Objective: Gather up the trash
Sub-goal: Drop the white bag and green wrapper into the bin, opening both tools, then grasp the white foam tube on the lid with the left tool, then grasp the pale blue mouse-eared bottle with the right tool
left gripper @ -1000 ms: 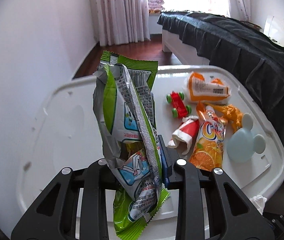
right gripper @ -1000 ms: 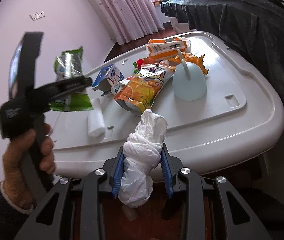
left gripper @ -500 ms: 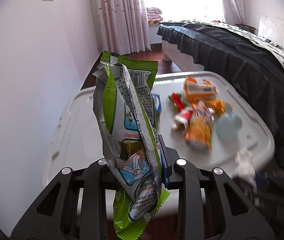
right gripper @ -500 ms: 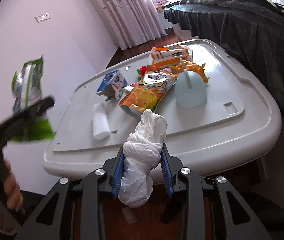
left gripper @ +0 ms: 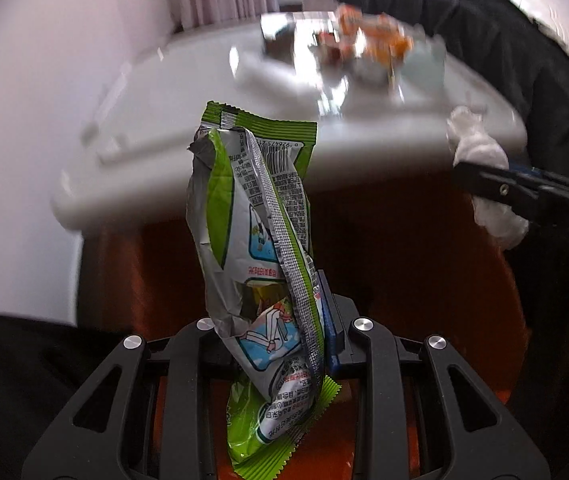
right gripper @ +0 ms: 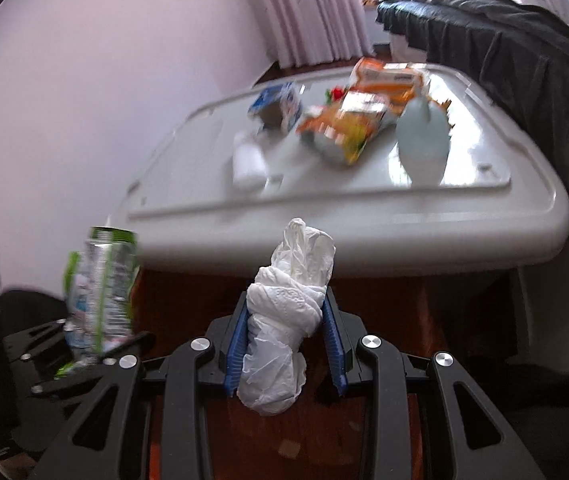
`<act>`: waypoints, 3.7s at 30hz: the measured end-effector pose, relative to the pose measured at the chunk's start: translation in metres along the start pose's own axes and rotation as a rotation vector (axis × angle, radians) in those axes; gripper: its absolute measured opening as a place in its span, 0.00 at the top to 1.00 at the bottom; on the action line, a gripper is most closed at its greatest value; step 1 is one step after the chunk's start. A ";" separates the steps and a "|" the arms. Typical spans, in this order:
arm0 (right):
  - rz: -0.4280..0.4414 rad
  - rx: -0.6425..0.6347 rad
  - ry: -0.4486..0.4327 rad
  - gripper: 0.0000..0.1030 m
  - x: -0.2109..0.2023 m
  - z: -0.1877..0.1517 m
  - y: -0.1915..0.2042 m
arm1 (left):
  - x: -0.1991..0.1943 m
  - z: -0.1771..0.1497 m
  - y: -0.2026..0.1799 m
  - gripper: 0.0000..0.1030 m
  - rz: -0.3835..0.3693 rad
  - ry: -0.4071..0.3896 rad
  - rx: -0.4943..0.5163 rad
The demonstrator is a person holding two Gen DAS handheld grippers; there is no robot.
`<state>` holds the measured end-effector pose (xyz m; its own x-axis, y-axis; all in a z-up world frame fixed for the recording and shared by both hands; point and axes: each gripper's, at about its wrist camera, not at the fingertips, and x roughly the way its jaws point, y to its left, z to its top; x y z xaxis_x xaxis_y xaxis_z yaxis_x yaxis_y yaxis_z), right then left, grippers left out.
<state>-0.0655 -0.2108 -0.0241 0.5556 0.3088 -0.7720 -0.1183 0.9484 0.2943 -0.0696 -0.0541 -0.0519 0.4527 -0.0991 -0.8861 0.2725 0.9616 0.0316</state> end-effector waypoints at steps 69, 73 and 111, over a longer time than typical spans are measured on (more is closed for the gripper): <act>-0.055 0.244 0.152 0.31 0.036 -0.030 -0.043 | 0.057 0.171 0.039 0.25 -0.014 -0.060 -0.361; -0.043 0.251 0.157 0.31 0.037 -0.030 -0.043 | 0.076 0.193 0.028 0.25 0.021 -0.077 -0.376; -0.213 0.152 -0.100 0.30 0.004 0.059 -0.059 | -0.032 0.116 0.042 0.78 0.017 -0.402 -0.097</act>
<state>-0.0078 -0.2695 -0.0117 0.6338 0.0875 -0.7685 0.1306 0.9672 0.2179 0.0260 -0.0404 0.0315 0.7573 -0.1563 -0.6341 0.1895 0.9818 -0.0158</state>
